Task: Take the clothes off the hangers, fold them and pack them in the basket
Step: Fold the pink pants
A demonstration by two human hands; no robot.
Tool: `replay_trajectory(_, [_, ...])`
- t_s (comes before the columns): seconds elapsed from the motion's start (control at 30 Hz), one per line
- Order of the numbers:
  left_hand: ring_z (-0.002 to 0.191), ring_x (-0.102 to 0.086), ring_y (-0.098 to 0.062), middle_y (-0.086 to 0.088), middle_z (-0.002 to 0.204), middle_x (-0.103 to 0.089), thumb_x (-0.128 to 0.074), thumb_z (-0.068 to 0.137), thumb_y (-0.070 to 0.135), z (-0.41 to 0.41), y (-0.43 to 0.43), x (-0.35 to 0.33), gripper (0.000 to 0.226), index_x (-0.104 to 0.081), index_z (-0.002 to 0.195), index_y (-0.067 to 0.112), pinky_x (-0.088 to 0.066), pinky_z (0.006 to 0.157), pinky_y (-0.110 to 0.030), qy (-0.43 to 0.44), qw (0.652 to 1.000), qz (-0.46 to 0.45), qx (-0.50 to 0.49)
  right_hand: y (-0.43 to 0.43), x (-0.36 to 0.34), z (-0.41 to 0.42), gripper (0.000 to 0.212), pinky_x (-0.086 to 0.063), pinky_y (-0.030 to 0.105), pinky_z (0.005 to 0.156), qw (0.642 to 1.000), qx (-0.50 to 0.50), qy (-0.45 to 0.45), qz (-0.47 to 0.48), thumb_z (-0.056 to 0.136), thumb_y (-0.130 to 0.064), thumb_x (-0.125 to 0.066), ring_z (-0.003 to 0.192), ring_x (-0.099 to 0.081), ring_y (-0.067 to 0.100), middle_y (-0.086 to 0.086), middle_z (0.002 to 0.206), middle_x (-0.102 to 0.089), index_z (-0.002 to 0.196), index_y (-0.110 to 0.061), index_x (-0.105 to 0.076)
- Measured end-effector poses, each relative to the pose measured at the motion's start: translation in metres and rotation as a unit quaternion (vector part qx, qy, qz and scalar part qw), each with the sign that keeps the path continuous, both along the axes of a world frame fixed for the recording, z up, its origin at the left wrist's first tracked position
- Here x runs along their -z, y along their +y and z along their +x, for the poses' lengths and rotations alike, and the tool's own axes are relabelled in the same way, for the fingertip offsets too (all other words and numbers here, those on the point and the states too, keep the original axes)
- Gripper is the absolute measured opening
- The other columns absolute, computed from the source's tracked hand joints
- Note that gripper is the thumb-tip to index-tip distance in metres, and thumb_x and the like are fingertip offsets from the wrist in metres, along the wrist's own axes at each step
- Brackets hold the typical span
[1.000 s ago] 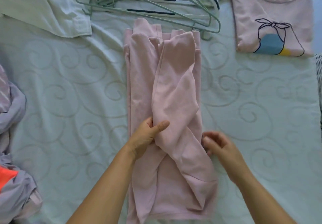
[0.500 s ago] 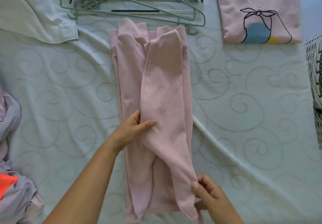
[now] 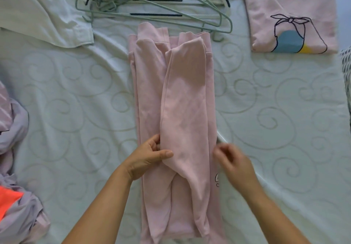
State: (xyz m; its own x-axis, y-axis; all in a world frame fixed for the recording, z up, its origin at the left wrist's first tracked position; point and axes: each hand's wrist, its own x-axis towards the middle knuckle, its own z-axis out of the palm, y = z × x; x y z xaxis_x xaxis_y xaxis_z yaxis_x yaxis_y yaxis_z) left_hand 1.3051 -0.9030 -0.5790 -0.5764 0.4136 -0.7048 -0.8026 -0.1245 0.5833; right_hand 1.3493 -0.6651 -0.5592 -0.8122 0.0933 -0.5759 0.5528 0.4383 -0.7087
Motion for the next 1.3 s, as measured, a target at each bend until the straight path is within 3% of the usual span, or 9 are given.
replay_trajectory(0.13, [0.098, -0.067, -0.014, 0.002, 0.104, -0.072, -0.092, 0.037, 0.035, -0.006, 0.001, 0.003, 0.086, -0.057, 0.113, 0.016, -0.053, 0.075, -0.021, -0.001, 0.999, -0.028, 0.032, -0.028, 0.009, -0.144, 0.034, -0.044, 0.015, 0.087, 0.988, 0.06, 0.144, -0.007, 0.088, -0.028, -0.063, 0.096, -0.053, 0.005, 0.002, 0.109, -0.053, 0.115, -0.009, -0.055])
replay_trajectory(0.33, [0.099, -0.066, -0.008, 0.009, 0.104, -0.071, -0.082, 0.043, 0.038, -0.003, 0.003, 0.012, 0.069, -0.06, 0.107, 0.024, -0.052, 0.082, -0.022, 0.017, 0.994, -0.079, 0.075, -0.051, -0.001, -0.255, 0.046, -0.045, 0.025, 0.084, 0.994, 0.073, -0.012, -0.08, 0.081, -0.056, -0.061, 0.096, -0.056, 0.013, -0.001, 0.103, -0.058, 0.106, -0.017, -0.059])
replay_trajectory(0.5, [0.1, -0.065, -0.004, 0.011, 0.104, -0.07, -0.084, 0.05, 0.031, 0.0, 0.0, 0.016, 0.061, -0.06, 0.106, 0.025, -0.051, 0.082, -0.019, 0.026, 0.994, -0.071, 0.074, -0.056, -0.013, -0.271, 0.017, -0.048, 0.024, 0.066, 0.978, 0.118, 0.096, -0.144, 0.087, -0.019, -0.058, 0.07, -0.055, 0.01, -0.004, 0.071, -0.057, 0.07, -0.022, -0.054])
replay_trajectory(0.6, [0.095, -0.066, -0.004, 0.006, 0.101, -0.071, -0.078, 0.071, 0.007, 0.001, 0.004, 0.019, 0.043, -0.058, 0.107, 0.017, -0.05, 0.079, -0.018, 0.022, 0.997, -0.05, 0.046, -0.045, 0.001, -0.28, 0.013, -0.049, 0.027, 0.068, 0.975, 0.14, 0.099, -0.142, 0.091, -0.018, -0.054, 0.071, -0.055, 0.012, -0.002, 0.076, -0.057, 0.078, -0.018, -0.052])
replay_trajectory(0.77, [0.095, -0.066, -0.009, 0.005, 0.096, -0.072, -0.075, 0.062, 0.036, 0.007, 0.008, 0.026, 0.052, -0.059, 0.107, 0.014, -0.051, 0.08, -0.021, 0.041, 0.997, -0.056, 0.016, -0.042, 0.023, -0.289, 0.011, -0.05, 0.019, 0.065, 0.989, 0.094, 0.067, -0.095, 0.092, -0.016, -0.055, 0.071, -0.057, 0.006, -0.005, 0.081, -0.06, 0.081, -0.017, -0.057])
replay_trajectory(0.9, [0.086, -0.065, -0.002, 0.011, 0.088, -0.072, -0.072, 0.08, 0.016, 0.013, 0.011, 0.026, 0.021, -0.062, 0.098, 0.012, -0.05, 0.074, -0.017, 0.074, 0.994, -0.08, -0.005, -0.046, 0.024, -0.298, 0.003, -0.051, 0.024, 0.071, 0.984, 0.089, 0.1, -0.12, 0.09, -0.016, -0.058, 0.075, -0.059, 0.009, -0.003, 0.084, -0.061, 0.087, -0.017, -0.059])
replay_trajectory(1.03, [0.077, -0.059, -0.015, -0.005, 0.08, -0.065, -0.074, 0.067, 0.037, 0.03, 0.022, 0.027, 0.043, -0.061, 0.087, 0.001, -0.048, 0.071, -0.034, 0.102, 0.98, -0.13, -0.112, -0.047, 0.025, -0.296, 0.046, -0.038, 0.023, 0.096, 0.984, 0.035, 0.163, 0.055, 0.092, -0.027, -0.055, 0.111, -0.049, 0.012, 0.003, 0.126, -0.05, 0.132, -0.008, -0.041])
replay_trajectory(1.17, [0.06, -0.043, -0.005, 0.008, 0.06, -0.047, -0.06, 0.071, 0.051, 0.045, 0.03, 0.026, 0.036, -0.053, 0.065, 0.016, -0.036, 0.057, -0.024, 0.133, 0.957, -0.202, -0.157, -0.05, 0.034, -0.242, 0.051, -0.016, 0.033, 0.114, 0.885, -0.162, 0.374, 0.225, 0.095, -0.029, -0.039, 0.137, -0.029, 0.027, 0.014, 0.147, -0.035, 0.14, -0.006, -0.037])
replay_trajectory(1.3, [0.052, -0.037, -0.001, 0.009, 0.054, -0.041, -0.054, 0.072, 0.054, 0.039, 0.034, 0.028, 0.043, -0.048, 0.064, 0.012, -0.031, 0.05, -0.02, 0.175, 0.939, -0.259, -0.142, -0.051, 0.071, -0.21, 0.066, 0.011, 0.03, 0.112, 0.826, -0.357, 0.248, 0.358, 0.089, -0.054, -0.009, 0.145, -0.004, 0.018, 0.002, 0.158, -0.008, 0.148, -0.026, -0.02])
